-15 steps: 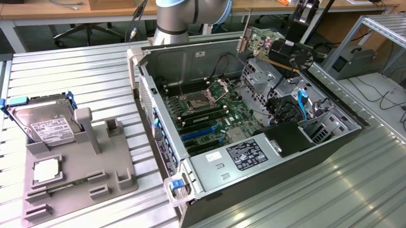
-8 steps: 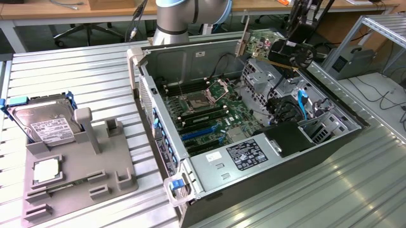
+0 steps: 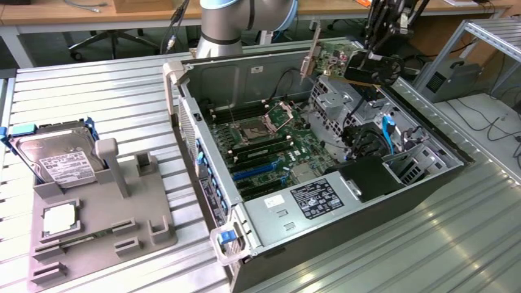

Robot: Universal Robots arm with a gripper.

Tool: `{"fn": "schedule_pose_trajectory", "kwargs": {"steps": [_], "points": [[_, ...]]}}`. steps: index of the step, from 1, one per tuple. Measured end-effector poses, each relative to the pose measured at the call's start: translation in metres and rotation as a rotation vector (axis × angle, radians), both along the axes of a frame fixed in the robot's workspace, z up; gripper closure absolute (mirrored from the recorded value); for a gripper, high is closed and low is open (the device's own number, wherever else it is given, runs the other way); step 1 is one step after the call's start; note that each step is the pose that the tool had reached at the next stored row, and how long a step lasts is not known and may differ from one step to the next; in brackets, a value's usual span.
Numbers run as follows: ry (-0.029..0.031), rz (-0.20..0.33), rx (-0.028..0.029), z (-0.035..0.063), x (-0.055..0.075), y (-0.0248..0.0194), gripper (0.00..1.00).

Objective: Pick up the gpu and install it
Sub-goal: 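Insert the gpu into the slot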

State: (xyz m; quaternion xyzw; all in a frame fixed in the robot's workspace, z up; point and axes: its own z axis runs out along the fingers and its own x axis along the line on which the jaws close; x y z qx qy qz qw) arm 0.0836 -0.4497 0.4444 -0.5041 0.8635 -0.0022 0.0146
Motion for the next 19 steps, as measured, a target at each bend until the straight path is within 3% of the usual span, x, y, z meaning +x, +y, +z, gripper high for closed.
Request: {"fn": "schedule_pose_trajectory", "kwargs": {"steps": [12,19], "points": [[0.0003,0.267,-0.0059,-0.0016,0.0,0.0011,0.73],[0.0004,0.346,-0.0092,-0.002,-0.0001,0.0027,0.73]]}}
